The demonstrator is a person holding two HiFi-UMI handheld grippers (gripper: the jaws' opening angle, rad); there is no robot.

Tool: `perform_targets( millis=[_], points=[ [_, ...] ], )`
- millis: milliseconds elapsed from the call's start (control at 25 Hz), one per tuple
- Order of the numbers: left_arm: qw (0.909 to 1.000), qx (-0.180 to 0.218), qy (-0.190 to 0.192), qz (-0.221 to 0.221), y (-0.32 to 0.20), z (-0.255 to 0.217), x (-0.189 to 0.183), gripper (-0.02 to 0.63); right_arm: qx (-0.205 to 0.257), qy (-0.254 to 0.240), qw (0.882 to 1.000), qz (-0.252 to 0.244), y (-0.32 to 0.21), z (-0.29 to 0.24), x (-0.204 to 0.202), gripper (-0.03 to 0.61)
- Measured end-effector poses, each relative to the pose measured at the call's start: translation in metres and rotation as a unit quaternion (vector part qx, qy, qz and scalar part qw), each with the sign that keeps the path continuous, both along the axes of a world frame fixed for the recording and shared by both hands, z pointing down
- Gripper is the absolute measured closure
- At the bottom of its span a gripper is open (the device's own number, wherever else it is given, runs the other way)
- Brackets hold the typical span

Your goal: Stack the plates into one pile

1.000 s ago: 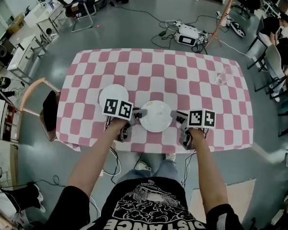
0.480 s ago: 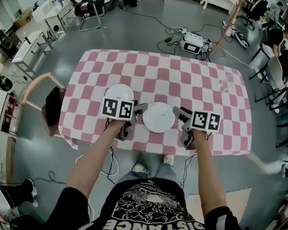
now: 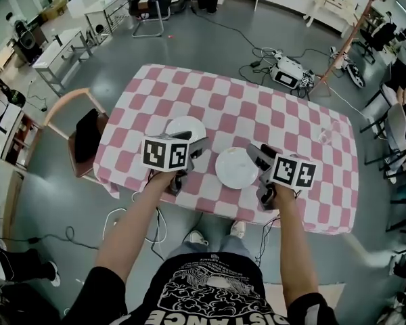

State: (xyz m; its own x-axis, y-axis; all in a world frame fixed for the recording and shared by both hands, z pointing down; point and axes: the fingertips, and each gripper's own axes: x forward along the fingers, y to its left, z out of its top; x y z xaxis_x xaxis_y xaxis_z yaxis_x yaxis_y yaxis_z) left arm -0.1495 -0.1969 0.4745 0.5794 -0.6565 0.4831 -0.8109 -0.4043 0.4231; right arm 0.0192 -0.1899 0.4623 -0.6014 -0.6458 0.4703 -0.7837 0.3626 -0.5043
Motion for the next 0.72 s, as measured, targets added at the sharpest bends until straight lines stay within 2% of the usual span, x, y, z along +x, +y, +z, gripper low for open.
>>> perform_targets(
  millis=[400, 720],
  points=[
    [0.9938, 0.058, -0.068, -0.067, 0.006, -0.030, -0.044, 0.334, 0.058, 0.035, 0.995, -0.076, -0.018, -0.027, -0.047, 0.284],
    [0.9849, 0.062, -0.094, -0.132, 0.011, -0.036, -0.067, 0.330, 0.071, 0.029, 0.987, -0.139, -0.035, -0.029, -0.072, 0.266]
  ],
)
